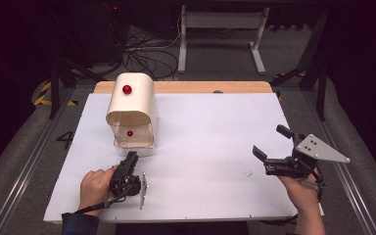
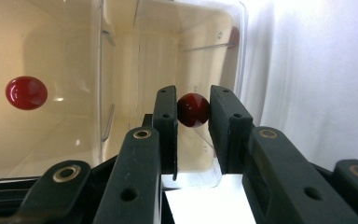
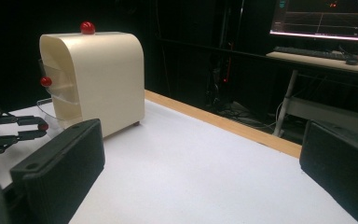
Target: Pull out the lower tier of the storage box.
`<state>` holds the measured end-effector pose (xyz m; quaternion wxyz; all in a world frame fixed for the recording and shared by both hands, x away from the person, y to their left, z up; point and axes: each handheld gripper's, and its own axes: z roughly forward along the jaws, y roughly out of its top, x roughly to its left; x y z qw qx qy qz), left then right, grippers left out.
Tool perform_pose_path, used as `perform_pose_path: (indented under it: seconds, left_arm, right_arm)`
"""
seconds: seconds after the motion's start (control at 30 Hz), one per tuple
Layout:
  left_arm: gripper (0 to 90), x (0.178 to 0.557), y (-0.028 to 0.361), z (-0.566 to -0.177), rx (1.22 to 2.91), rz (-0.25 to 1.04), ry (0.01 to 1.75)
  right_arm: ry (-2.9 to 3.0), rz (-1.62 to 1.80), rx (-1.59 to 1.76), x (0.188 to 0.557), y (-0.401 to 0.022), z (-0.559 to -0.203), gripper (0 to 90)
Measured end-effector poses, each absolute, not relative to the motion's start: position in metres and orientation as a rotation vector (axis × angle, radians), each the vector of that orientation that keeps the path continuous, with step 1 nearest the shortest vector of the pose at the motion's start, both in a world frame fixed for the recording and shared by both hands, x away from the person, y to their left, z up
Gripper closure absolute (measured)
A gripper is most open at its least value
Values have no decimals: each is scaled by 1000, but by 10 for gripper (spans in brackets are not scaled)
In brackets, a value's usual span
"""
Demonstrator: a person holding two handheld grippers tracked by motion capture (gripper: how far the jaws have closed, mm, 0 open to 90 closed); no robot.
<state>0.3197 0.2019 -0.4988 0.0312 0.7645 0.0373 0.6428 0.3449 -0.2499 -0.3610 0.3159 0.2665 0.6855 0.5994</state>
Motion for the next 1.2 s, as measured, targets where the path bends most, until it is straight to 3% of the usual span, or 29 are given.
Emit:
perform_pose_path:
  seconds: [1.2]
  left_arm:
    - [733,302,202,-494,2371,1903,150]
  right_arm:
    - [1799,1590,705,345,-251,-361,5]
